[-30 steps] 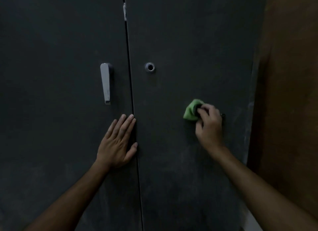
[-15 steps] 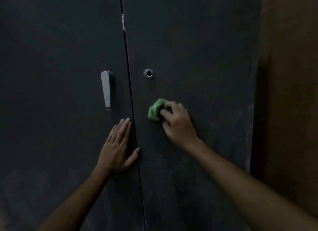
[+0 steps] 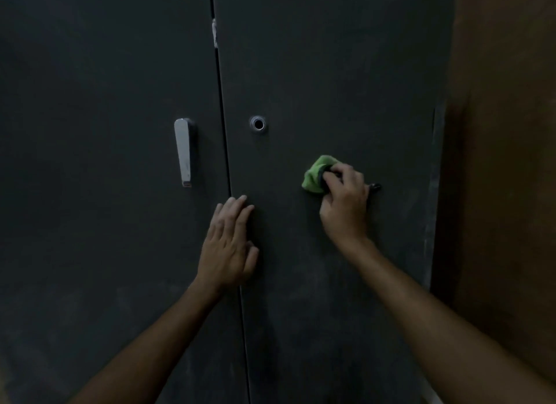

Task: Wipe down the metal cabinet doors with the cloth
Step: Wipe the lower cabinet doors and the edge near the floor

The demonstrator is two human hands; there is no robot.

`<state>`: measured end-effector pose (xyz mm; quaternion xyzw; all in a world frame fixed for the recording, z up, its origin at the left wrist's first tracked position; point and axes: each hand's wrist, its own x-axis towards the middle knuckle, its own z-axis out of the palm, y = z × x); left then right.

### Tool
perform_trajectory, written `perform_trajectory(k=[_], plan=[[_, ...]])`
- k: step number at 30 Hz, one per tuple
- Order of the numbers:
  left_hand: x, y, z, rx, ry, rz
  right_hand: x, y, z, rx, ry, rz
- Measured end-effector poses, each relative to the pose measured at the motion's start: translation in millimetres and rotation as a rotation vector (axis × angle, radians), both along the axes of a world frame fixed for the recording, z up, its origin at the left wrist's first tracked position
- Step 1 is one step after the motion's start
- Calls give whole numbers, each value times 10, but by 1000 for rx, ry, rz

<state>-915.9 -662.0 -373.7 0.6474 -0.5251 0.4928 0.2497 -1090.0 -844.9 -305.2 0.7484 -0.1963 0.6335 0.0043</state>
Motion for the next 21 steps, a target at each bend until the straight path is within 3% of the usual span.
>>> perform_trajectory(k=[2,5,7,10,12,14,16,18,21], plan=[[-40,-136,113,46,-24,-44,110,134,-244,-142,98,69],[68,-246,188,63,-125,31,-141,4,-736,-383,410,108],[151,-293,160,47,-206,91,-388,-287,-665,-295,369,55],[209,-362,115,3,-235,113,-481,-565,-181,86,66,-105],[225,-377,103,-4,-243,107,-346,-467,11,139,-43,-83],[225,-365,110,1,-246,113,-226,-304,-153,-6,18,-20],[211,-355,119,-6,-246,121,-288,-268,-580,-215,257,25],[195,-353,122,-9,-244,125,-550,-411,-846,-299,447,16],[188,-354,120,-11,-252,122,-838,-841,-546,-21,283,-84]])
